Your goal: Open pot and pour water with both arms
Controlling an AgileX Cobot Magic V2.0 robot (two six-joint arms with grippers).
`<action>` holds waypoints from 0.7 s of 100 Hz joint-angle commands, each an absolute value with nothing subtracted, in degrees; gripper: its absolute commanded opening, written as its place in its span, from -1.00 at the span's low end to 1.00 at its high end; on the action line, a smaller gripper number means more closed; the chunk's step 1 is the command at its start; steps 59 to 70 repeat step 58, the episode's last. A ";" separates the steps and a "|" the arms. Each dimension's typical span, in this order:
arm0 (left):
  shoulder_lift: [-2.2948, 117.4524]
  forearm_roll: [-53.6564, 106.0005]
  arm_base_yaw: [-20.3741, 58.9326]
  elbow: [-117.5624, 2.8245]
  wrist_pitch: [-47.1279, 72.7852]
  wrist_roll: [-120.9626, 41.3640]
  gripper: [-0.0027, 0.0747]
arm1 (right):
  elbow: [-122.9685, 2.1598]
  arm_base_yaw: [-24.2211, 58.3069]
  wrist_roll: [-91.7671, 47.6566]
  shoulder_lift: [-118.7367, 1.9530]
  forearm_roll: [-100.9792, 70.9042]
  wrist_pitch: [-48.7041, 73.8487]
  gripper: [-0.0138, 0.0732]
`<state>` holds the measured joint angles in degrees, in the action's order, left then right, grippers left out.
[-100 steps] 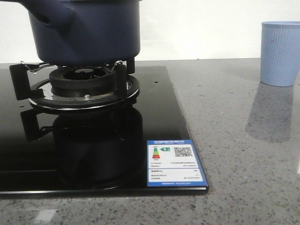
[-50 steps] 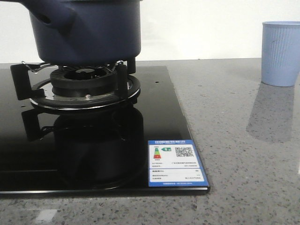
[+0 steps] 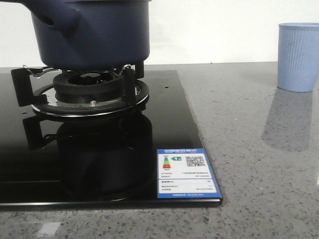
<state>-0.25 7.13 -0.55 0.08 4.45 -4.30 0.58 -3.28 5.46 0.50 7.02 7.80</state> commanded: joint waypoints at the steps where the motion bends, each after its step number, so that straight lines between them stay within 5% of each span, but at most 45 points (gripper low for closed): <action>1: -1.74 7.40 -0.47 1.96 -0.33 -3.66 -0.98 | 2.10 -3.14 4.95 1.58 6.87 4.23 -0.84; 70: -1.74 7.40 -0.47 1.96 -0.33 -3.66 -0.98 | 2.10 -3.14 4.95 1.58 6.87 3.78 -0.84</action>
